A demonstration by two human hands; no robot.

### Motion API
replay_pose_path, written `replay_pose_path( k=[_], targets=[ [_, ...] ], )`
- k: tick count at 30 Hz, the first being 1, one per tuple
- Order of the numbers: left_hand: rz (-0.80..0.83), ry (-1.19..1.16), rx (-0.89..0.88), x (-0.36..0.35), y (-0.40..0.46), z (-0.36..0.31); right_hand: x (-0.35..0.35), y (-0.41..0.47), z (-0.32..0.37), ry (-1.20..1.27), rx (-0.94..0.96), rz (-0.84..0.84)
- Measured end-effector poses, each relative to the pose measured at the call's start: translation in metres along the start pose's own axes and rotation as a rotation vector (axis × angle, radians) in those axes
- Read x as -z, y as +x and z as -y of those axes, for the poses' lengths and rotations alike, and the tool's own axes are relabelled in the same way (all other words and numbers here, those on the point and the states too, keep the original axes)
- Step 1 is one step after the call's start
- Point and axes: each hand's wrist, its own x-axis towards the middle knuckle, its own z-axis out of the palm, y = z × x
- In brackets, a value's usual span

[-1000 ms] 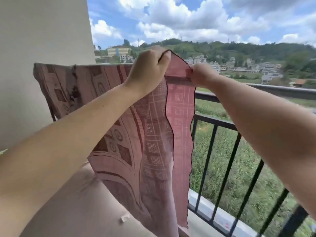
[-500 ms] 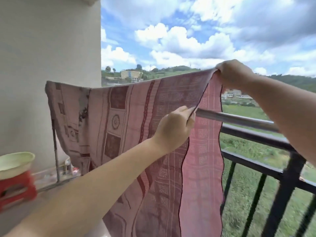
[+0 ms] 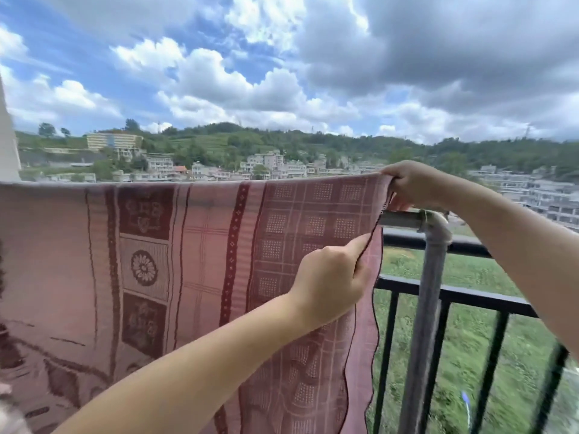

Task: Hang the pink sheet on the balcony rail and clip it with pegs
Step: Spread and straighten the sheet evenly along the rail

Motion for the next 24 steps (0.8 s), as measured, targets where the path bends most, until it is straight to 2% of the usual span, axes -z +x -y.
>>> replay_pose_path(
  k=[4,7,11,14,16,18,20,22,24],
  targets=[
    [-0.055,-0.086,-0.072,-0.020,0.019,-0.029,0.023,-0.021,-0.021,0.229,-0.074,-0.018],
    [-0.074,-0.112,-0.121,-0.037,0.025,-0.052,0.031,-0.039,-0.039,0.283,-0.092,-0.066],
    [0.001,-0.028,-0.248,-0.075,0.020,-0.074,0.025,-0.064,-0.075,0.285,-0.062,-0.163],
    [0.108,0.081,-0.284,-0.106,0.001,-0.075,0.008,-0.080,-0.093,0.257,-0.098,-0.083],
    [0.241,0.061,-0.204,-0.114,-0.010,-0.070,0.002,-0.086,-0.097,0.279,-0.129,0.014],
    [0.379,-0.040,-0.146,-0.114,-0.015,-0.065,0.007,-0.087,-0.094,0.301,-0.123,-0.006],
    [0.492,-0.134,-0.177,-0.106,-0.013,-0.063,0.017,-0.087,-0.092,0.345,-0.105,-0.073],
    [0.433,-0.123,-0.239,-0.092,-0.011,-0.056,0.024,-0.083,-0.094,0.434,-0.100,-0.127],
    [0.203,-0.085,-0.296,-0.071,-0.008,-0.040,0.027,-0.082,-0.094,0.565,-0.103,-0.129]
  ],
)
